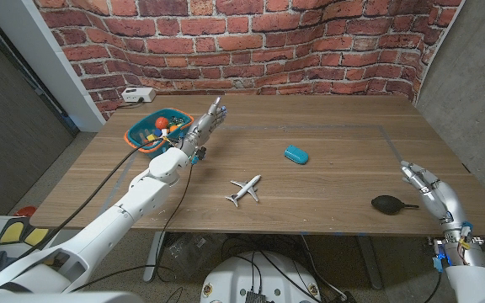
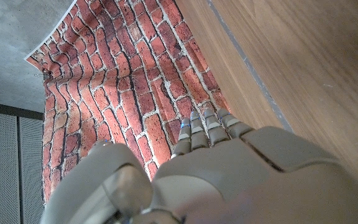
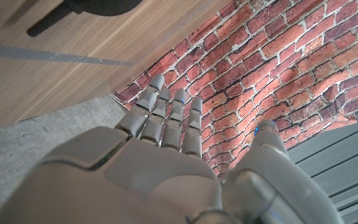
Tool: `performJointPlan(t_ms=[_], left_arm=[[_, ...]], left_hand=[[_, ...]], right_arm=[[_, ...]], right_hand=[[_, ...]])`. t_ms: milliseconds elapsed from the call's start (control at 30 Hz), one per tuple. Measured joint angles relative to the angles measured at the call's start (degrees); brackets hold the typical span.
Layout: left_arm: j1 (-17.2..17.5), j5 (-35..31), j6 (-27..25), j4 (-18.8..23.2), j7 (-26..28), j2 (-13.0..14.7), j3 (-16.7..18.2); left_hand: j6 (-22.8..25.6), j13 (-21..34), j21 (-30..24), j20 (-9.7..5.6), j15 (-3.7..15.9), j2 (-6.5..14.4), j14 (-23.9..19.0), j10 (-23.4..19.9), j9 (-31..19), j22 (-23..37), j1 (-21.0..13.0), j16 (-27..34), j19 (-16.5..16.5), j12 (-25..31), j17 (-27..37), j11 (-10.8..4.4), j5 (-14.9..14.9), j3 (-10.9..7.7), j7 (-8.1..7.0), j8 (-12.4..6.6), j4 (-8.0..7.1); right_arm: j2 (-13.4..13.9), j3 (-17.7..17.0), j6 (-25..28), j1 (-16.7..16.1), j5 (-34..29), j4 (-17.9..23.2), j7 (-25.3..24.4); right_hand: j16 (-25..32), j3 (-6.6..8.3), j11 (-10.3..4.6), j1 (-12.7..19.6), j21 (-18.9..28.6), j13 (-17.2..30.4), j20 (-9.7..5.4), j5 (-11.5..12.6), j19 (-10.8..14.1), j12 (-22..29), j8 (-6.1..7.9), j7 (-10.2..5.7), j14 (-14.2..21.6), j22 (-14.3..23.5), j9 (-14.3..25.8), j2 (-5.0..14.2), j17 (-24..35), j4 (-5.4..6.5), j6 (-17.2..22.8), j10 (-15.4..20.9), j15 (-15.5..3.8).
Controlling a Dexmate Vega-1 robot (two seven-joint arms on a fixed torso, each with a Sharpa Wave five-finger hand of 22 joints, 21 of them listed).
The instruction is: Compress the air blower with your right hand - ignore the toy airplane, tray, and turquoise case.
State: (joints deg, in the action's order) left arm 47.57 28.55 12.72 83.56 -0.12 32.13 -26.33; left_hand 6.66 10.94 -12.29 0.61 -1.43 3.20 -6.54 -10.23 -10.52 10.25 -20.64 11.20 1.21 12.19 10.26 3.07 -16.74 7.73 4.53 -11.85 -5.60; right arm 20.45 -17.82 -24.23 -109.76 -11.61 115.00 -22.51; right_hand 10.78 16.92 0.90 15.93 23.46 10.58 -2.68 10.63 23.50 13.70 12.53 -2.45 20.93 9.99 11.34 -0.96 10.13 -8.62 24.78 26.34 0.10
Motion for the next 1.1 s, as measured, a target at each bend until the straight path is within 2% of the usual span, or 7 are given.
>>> performJointPlan(t_ms=[233, 333, 533, 700, 867, 1100], left_arm=[[-0.3, 0.0, 0.1, -0.3, 0.0, -0.2, 0.0], [-0.4, 0.0, 0.2, -0.5, 0.0, -0.3, 0.0], [-0.4, -0.1, 0.4, -0.5, 0.0, -0.4, 0.0], [-0.3, -0.4, 0.6, 0.0, 0.3, -0.4, -0.1], [-0.1, -0.4, 0.9, 0.1, 0.6, -0.6, 0.0], [-0.1, -0.4, 1.2, 0.1, 0.7, -0.8, 0.0]], left_hand=[[0.0, 0.0, 0.0, 0.0, 0.0, 0.0, 0.0, -0.1, 0.0, 0.0, 0.0, 0.0, 0.0, 0.0, 0.0, -0.11, 0.0, 0.0, 0.0, 0.0, 0.0], [0.0, 0.0, 0.0, 0.0, 0.0, 0.0, 0.0, -0.1, 0.0, 0.0, 0.0, 0.0, 0.0, 0.0, 0.0, -0.11, 0.0, 0.0, 0.0, 0.0, 0.0], [0.0, 0.0, 0.0, 0.0, 0.0, 0.0, 0.0, -0.1, 0.0, 0.0, 0.0, 0.0, 0.0, 0.0, 0.0, -0.11, 0.2, 0.0, 0.0, 0.0, 0.0], [0.0, 0.0, 0.1, 0.0, 0.0, 0.0, 0.0, -0.1, 0.0, 0.0, 0.0, 0.0, 0.0, 0.0, 0.0, -0.11, 0.2, 0.0, 0.0, 0.0, 0.0], [0.0, 0.0, 0.2, 0.0, 0.0, 0.0, 0.0, -0.1, 0.0, 0.0, 0.0, 0.0, 0.0, 0.0, 0.0, -0.11, 0.2, 0.16, 0.0, 0.0, 0.16], [0.0, 0.0, 0.2, 0.0, 0.0, 0.0, 0.0, -0.1, 0.0, 0.0, 0.0, 0.0, 0.0, 0.0, 0.0, -0.11, 0.2, 0.4, 0.0, 0.0, -0.08]], right_arm=[[0.2, -0.5, 4.2, -1.3, -5.4, 2.4, -1.2], [0.5, -0.7, 5.5, -1.7, -7.1, 3.0, -1.5], [1.3, -1.0, 9.3, -2.8, -12.2, 5.0, -2.3], [2.1, -1.2, 13.1, -3.7, -16.8, 6.8, -2.8], [3.1, -1.5, 16.6, -4.3, -19.5, 8.7, -1.8], [4.4, -1.7, 20.9, -5.3, -22.7, 11.1, 0.1]], right_hand=[[0.0, 0.0, 0.0, 0.2, 0.0, 0.0, 0.01, 0.0, 0.0, -0.3, 0.0, 0.0, 0.0, 0.0, 0.0, 0.17, 0.0, 0.0, -0.7, 0.0, 0.0], [0.0, 0.0, 0.08, 0.6, 0.0, 0.0, 0.01, 0.0, 0.0, -0.4, -0.49, -0.13, 0.0, 0.0, 0.0, 0.14, 0.0, 0.01, -1.7, -0.2, 0.0], [0.0, 0.48, -0.3, 2.0, -0.4, 0.0, 0.01, 0.0, 0.0, -0.8, -1.14, 0.18, -0.3, 0.0, 0.0, 0.53, 0.0, -0.47, -3.1, -0.9, -0.3], [-0.2, 0.73, -0.1, 2.9, -0.8, 0.0, 0.01, 0.0, 0.0, -1.0, -1.15, 0.42, -0.5, 0.0, 0.0, 0.32, 0.0, -0.72, -3.5, -1.6, -0.34], [-0.6, 0.95, 0.71, 4.0, -1.7, 0.0, 0.26, 0.0, -0.7, -1.8, -1.54, 0.9, -2.3, 0.0, 0.0, 0.08, 0.0, -0.94, -5.3, -3.4, 0.2], [-0.6, 0.95, 0.41, 4.5, -2.2, 0.0, 0.22, 0.0, -0.8, -1.8, -1.54, 1.11, -2.4, 0.0, 0.0, 0.0, 0.0, -0.94, -5.7, -3.7, 0.33]])
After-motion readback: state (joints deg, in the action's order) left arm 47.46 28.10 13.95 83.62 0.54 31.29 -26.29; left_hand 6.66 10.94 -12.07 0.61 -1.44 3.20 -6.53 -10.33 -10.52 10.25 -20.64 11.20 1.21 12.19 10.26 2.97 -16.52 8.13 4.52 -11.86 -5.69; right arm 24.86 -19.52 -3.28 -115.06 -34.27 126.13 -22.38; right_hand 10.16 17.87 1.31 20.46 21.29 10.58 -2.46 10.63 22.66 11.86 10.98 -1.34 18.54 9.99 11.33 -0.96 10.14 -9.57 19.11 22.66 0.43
